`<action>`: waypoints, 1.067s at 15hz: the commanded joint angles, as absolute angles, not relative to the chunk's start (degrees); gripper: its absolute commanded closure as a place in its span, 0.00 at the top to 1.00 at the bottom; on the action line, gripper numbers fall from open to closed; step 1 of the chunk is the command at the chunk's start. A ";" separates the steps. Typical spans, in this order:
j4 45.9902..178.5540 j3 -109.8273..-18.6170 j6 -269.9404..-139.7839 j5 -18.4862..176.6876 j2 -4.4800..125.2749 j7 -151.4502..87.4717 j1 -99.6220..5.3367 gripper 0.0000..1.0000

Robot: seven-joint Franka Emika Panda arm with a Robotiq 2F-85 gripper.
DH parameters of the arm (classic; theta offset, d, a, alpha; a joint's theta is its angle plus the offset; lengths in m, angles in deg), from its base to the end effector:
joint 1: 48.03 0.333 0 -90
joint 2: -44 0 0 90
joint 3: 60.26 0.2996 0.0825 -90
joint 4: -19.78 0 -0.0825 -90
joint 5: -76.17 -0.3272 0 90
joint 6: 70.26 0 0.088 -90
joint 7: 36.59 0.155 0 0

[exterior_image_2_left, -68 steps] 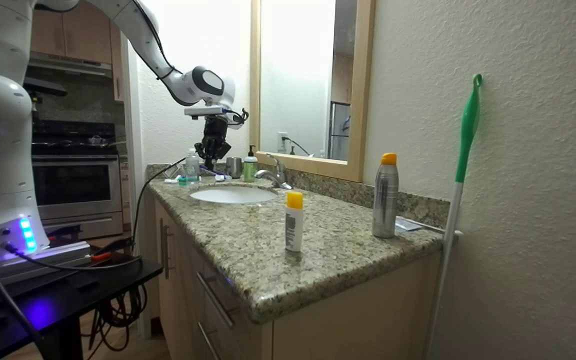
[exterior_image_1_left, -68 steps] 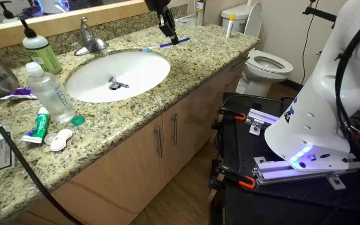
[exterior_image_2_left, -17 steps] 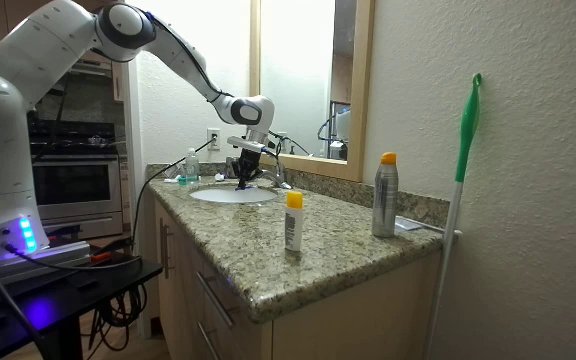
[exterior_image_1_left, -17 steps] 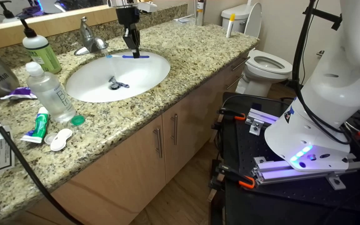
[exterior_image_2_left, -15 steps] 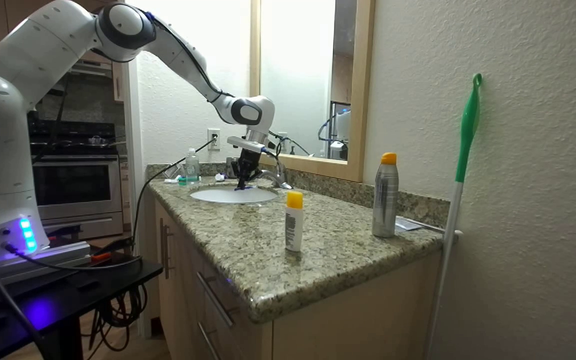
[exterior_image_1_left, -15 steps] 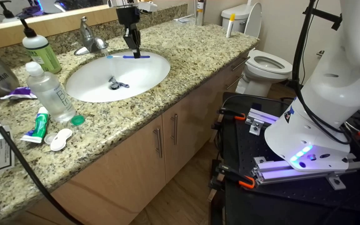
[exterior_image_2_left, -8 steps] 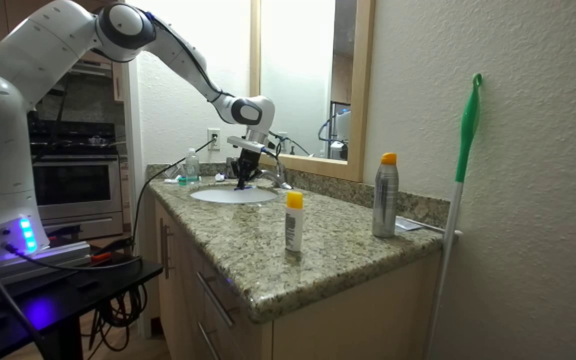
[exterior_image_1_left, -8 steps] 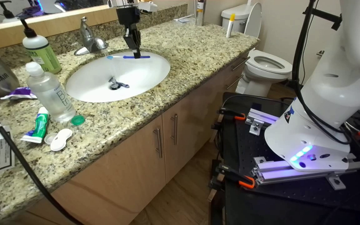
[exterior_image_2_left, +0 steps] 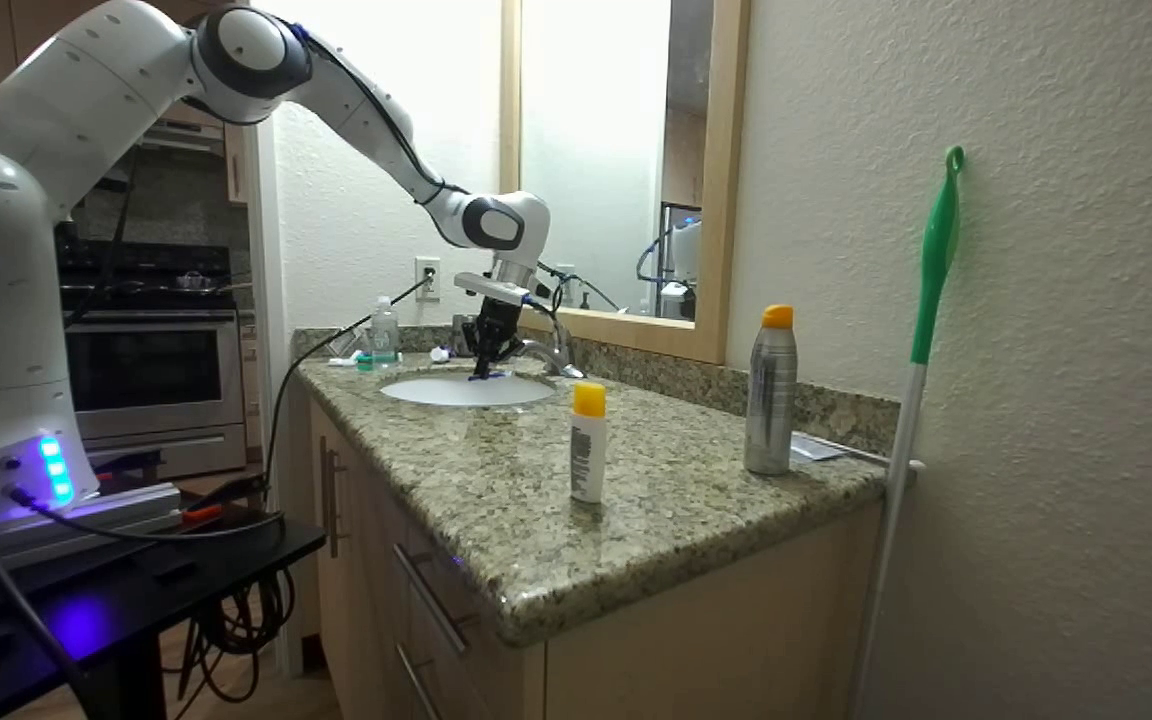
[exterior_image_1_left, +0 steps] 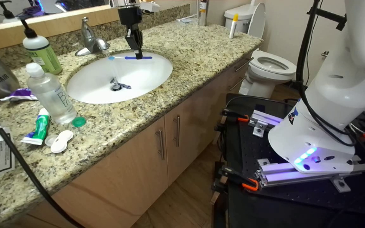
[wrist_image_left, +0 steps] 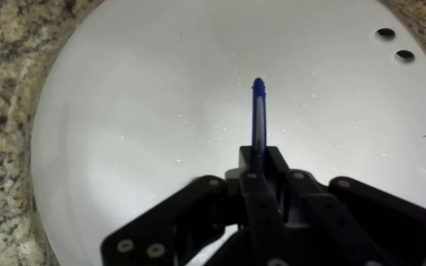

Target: Wet the toothbrush under the tap then place it back on the counter

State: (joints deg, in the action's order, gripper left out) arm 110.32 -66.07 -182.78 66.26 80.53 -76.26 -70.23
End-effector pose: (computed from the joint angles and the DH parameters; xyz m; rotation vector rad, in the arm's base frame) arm 0.5433 -0.2616 0.2229 -2.9148 -0.1887 0.2314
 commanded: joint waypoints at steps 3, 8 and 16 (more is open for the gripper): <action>111.12 -64.54 -184.70 65.24 80.11 -76.70 -71.03 0.03; 110.65 -65.77 -183.28 67.89 79.96 -74.75 -70.10 0.03; 115.96 -72.55 -184.91 81.04 71.30 -61.77 -69.81 0.03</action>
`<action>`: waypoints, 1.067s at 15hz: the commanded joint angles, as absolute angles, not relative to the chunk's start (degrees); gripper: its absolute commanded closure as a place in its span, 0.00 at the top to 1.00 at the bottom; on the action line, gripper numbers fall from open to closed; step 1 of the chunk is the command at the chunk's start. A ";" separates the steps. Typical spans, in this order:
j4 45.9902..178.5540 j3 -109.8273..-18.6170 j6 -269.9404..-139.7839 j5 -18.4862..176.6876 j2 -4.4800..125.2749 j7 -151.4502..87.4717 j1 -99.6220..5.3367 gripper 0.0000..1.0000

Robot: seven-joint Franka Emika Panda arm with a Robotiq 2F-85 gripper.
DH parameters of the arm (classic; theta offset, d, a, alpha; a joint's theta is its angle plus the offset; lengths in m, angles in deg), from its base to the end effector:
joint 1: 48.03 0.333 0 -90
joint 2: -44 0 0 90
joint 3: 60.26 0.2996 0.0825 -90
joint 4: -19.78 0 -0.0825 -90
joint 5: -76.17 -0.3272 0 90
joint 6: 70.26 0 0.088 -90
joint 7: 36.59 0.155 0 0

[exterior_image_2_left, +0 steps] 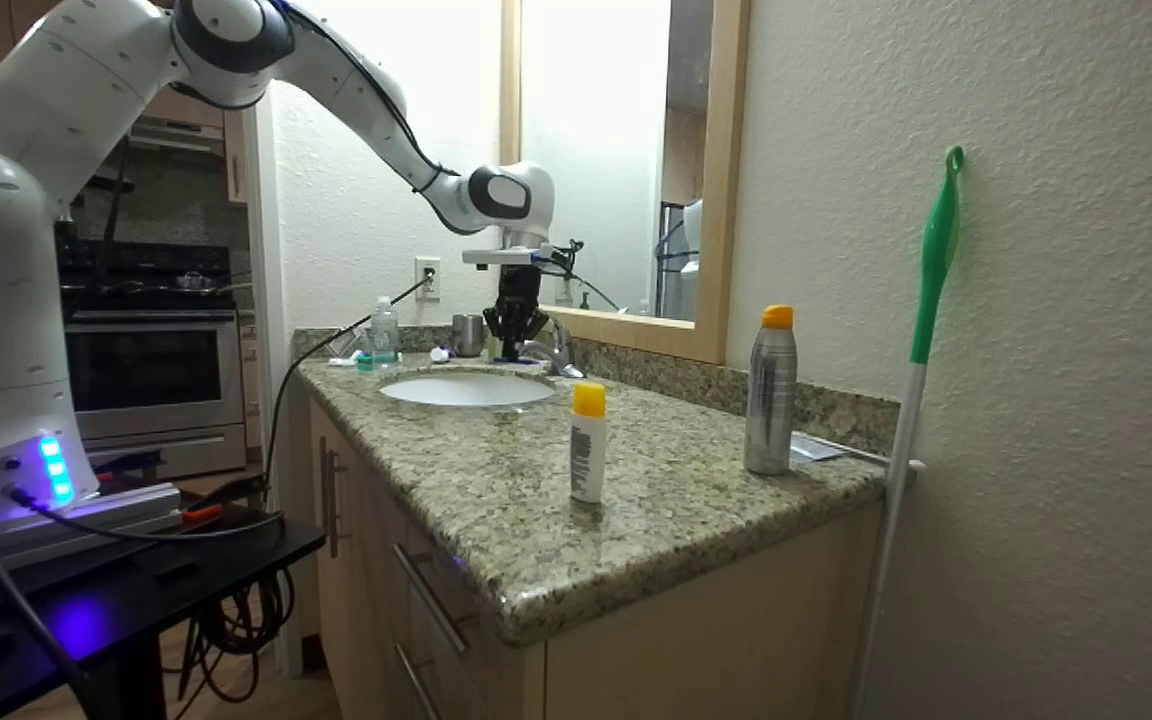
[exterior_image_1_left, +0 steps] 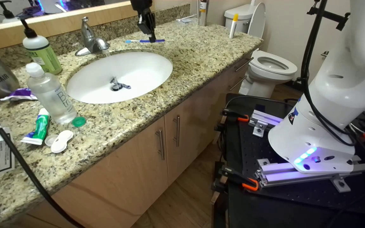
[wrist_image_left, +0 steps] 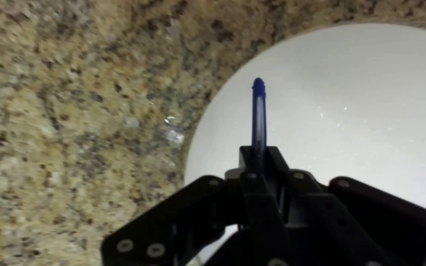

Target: Wet the toothbrush under the tap then place it back on the counter

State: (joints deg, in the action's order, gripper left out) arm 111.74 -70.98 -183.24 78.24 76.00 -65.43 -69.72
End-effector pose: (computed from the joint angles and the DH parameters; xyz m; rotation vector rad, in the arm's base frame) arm 0.5130 -0.3183 0.2656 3.1004 -0.0408 -0.3501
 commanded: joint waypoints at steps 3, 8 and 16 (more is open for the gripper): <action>115.56 -74.12 -185.06 80.52 70.60 -57.01 -70.79 0.03; 113.83 -76.06 -185.15 75.64 73.35 -48.00 -74.50 0.03; 104.24 -74.55 -183.27 59.16 82.47 -49.87 -87.41 0.03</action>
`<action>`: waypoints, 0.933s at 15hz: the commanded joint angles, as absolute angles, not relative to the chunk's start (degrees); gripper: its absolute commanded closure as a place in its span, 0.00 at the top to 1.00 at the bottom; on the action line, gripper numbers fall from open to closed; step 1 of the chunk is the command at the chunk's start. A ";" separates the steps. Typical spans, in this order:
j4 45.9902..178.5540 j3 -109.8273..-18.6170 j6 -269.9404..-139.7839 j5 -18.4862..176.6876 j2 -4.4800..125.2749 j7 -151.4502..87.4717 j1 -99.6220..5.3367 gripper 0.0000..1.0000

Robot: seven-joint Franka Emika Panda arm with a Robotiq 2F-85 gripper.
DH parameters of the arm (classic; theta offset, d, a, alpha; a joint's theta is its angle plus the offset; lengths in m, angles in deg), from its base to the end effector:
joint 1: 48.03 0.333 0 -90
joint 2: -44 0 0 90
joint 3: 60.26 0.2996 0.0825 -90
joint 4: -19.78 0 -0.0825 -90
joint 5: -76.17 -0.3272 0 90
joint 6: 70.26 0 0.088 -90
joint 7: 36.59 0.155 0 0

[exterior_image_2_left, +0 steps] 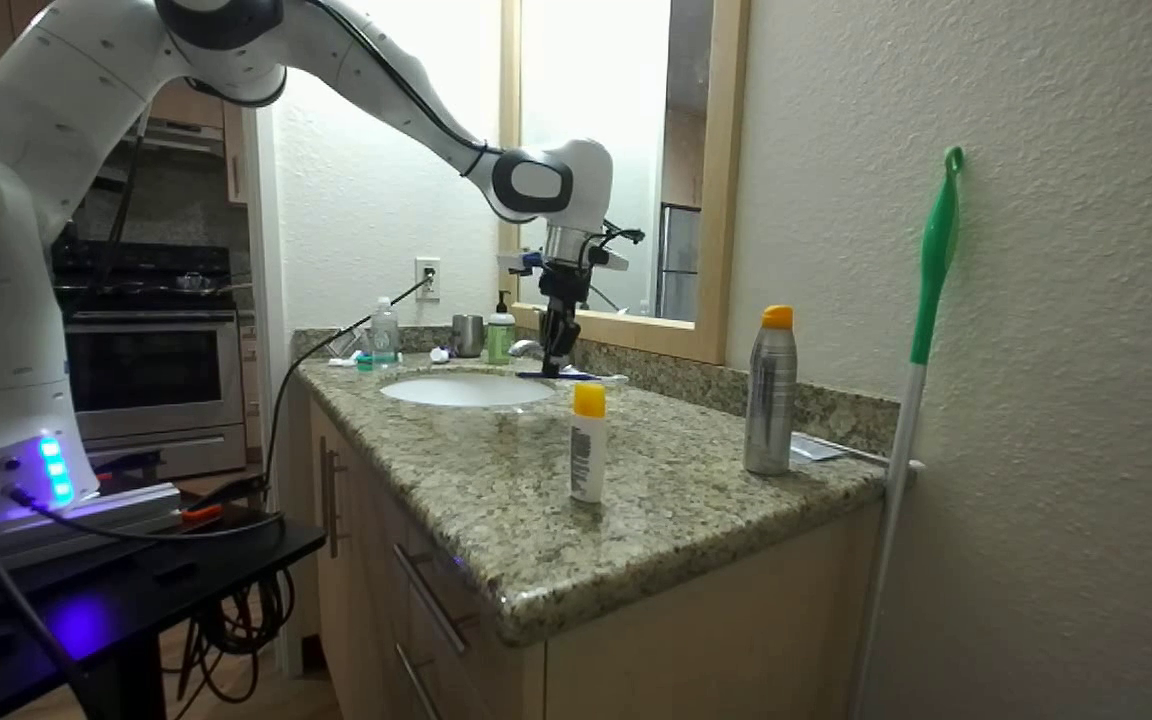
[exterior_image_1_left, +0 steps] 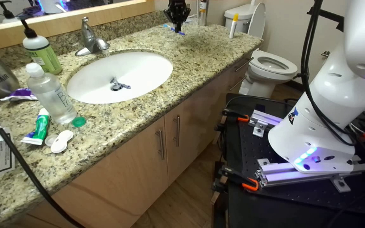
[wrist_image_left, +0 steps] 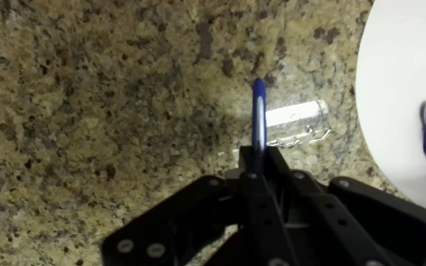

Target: Wet the toothbrush under the tap then place it back on the counter

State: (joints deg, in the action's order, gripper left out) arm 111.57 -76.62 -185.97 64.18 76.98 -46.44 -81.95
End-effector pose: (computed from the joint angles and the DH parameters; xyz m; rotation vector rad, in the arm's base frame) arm 0.4202 -0.4467 0.2645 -2.8236 1.1536 0.1535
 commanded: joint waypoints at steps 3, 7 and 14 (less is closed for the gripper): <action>94.60 -70.98 -178.18 56.55 89.92 -57.56 -93.79 0.03; 87.58 -68.00 -177.04 60.00 95.79 -59.57 -95.40 0.03; 92.99 -70.26 -177.60 70.40 88.10 -62.09 -89.41 0.63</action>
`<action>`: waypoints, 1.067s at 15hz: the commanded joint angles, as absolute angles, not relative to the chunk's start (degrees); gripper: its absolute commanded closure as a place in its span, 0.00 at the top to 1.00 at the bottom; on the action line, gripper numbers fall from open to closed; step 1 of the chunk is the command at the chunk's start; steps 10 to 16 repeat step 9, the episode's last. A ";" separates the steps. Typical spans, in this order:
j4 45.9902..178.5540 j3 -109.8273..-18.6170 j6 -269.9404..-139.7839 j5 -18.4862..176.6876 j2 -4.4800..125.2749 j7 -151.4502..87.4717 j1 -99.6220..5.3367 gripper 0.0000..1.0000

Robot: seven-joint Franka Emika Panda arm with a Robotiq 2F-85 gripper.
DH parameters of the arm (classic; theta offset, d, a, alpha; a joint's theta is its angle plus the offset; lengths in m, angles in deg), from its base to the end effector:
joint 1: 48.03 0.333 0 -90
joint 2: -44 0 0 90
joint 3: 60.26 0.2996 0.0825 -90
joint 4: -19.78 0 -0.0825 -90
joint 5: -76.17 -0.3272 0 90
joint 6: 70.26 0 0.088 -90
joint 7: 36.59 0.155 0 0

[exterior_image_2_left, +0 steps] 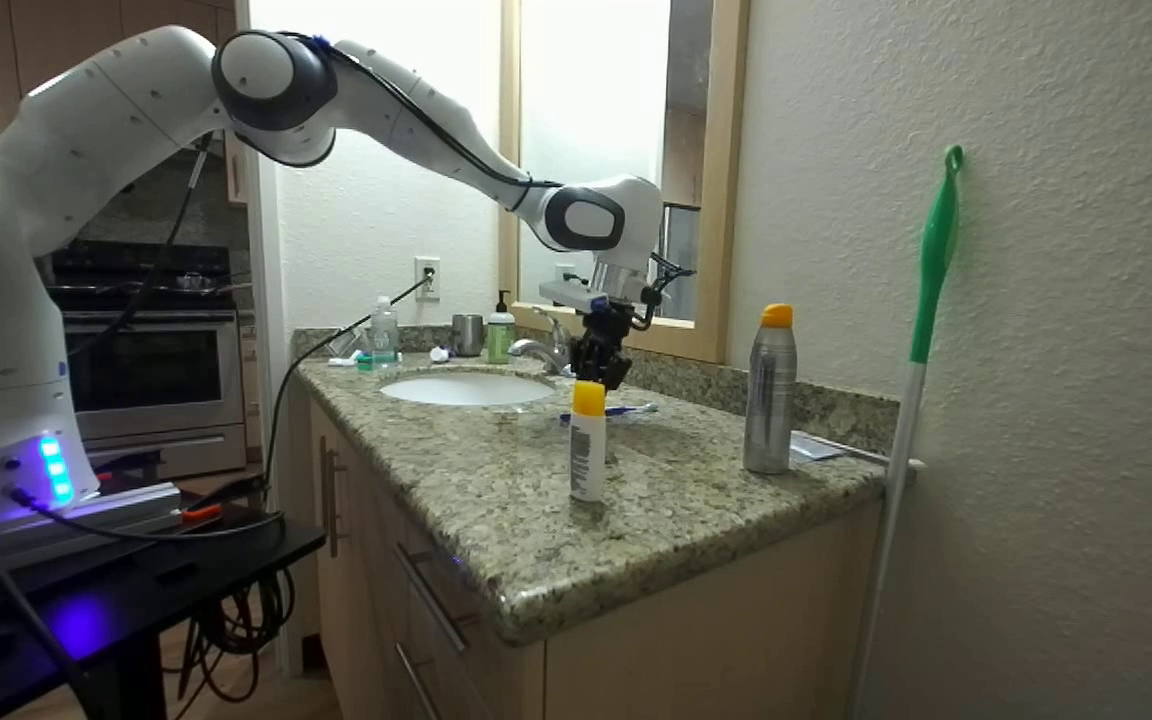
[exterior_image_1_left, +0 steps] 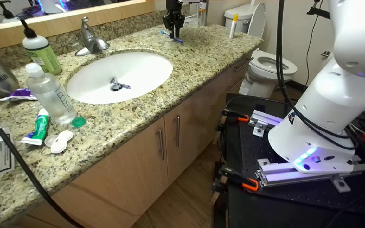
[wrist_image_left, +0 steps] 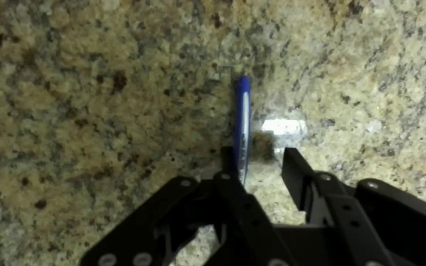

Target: Wet the toothbrush under the tap then place it back on the counter

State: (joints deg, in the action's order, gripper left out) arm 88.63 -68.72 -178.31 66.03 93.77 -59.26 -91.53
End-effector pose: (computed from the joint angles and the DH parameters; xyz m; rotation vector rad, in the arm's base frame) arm 0.4445 -0.4992 0.2143 -2.8858 0.7974 0.1675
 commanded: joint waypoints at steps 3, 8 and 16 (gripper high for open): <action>99.57 -71.61 -178.90 77.20 79.77 -65.57 -87.27 0.84; 109.37 -70.39 -172.42 82.90 65.21 -80.24 -87.55 1.00; 100.84 -71.60 -173.37 80.80 72.91 -75.85 -87.15 0.99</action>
